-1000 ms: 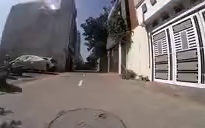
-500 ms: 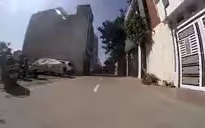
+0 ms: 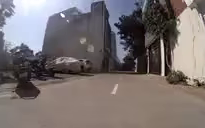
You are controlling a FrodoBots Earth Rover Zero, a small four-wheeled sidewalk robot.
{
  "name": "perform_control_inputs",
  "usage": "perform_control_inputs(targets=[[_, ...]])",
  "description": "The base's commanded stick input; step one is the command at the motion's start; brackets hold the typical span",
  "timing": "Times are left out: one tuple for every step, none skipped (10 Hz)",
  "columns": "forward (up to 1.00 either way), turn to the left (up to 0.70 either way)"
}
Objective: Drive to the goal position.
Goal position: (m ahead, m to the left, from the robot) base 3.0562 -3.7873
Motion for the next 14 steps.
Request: perform_control_inputs(targets=[[1.0, 0.0], [1.0, 0.0], [1.0, 0.0], [1.0, 0.0], [1.0, 0.0], [1.0, 0.0], [1.0, 0.0], [1.0, 0.0], [1.0, -0.03], [1.0, -0.27], [1.0, -0.27], [1.0, -0.27], [1.0, -0.27], [1.0, -0.27]])
